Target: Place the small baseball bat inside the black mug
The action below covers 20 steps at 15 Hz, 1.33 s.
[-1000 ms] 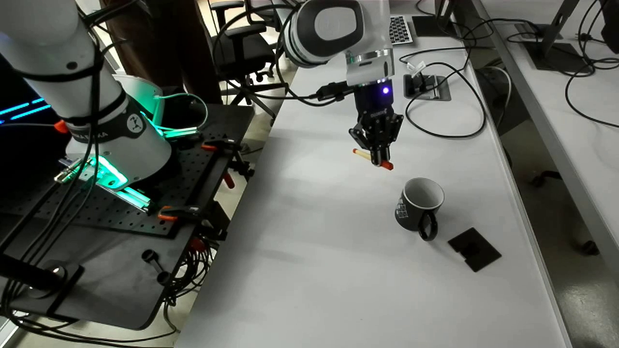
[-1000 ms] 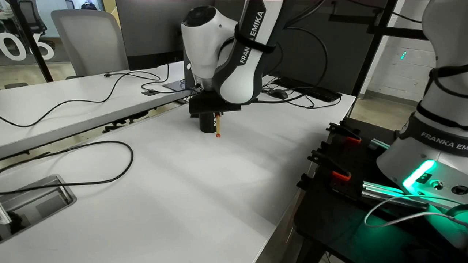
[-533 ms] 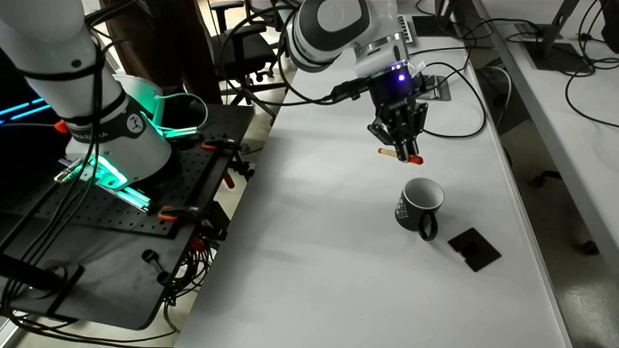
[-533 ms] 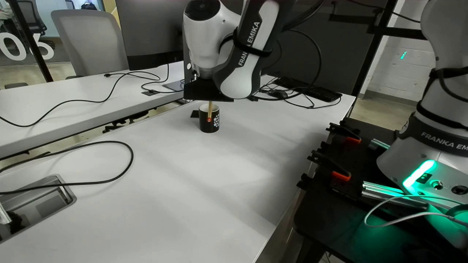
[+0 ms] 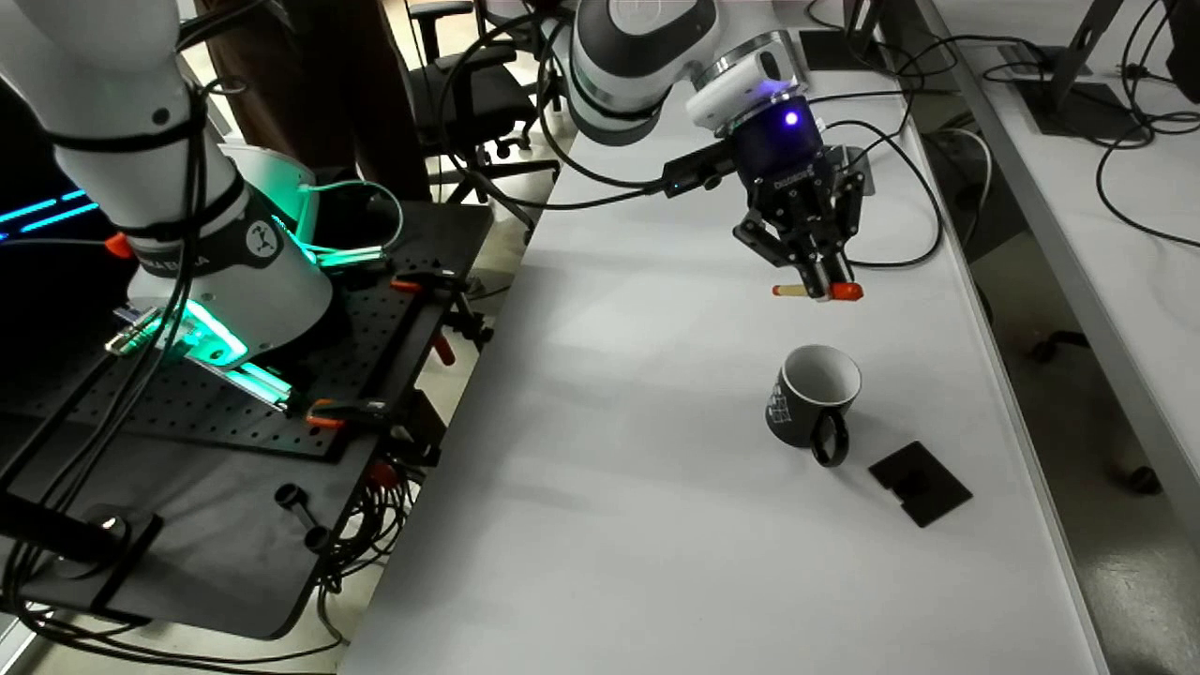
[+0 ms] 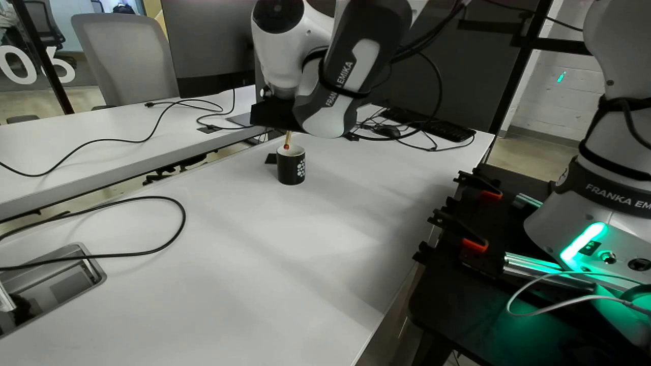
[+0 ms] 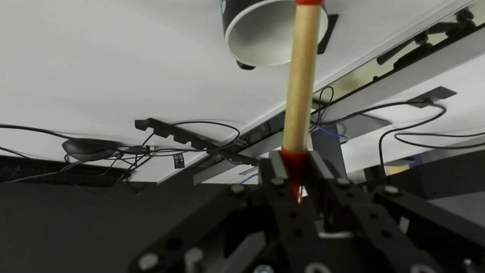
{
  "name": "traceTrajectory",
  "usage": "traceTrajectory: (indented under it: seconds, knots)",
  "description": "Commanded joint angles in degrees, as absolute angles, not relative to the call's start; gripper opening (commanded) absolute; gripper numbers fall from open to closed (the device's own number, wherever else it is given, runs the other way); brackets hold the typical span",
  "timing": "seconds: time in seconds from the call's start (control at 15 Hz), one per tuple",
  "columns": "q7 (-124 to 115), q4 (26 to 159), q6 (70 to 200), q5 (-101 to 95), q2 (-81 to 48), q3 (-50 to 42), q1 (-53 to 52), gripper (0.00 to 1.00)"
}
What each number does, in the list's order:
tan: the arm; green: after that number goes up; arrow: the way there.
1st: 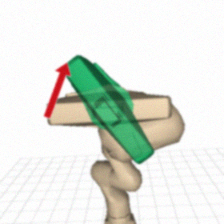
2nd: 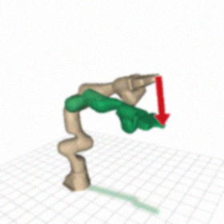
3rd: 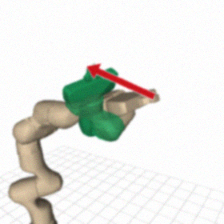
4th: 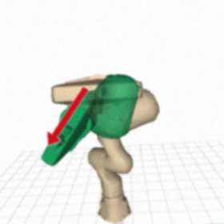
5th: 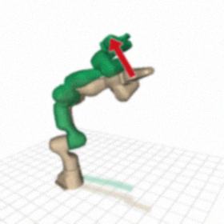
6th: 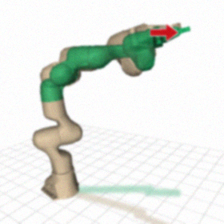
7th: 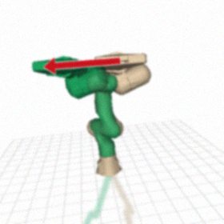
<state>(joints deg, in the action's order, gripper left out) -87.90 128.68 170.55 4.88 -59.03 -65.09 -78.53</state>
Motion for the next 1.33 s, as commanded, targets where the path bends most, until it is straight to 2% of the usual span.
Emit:
traceTrajectory:
  seconds: [0.0, 0.07, 0.13, 0.33, 0.4, 1.27]
  knots:
    - [-91.2, 126.0, 168.2, 8.4, -66.8, -66.1, -79.2, 0.04]
    - [-91.0, 125.4, 167.5, 8.6, -67.1, -65.4, -78.5, 0.04]
    - [-88.5, 127.5, 168.9, 8.1, -63.6, -65.3, -79.1, 0.18]
    - [-89.3, 126.6, 168.3, 8.4, -65.8, -65.1, -78.8, 0.18]
    - [-89.4, 126.5, 168.3, 8.4, -66.0, -65.2, -78.7, 0.04]
    - [-93.9, 121.8, 164.0, 8.8, -75.3, -67.6, -78.9, 0.04]
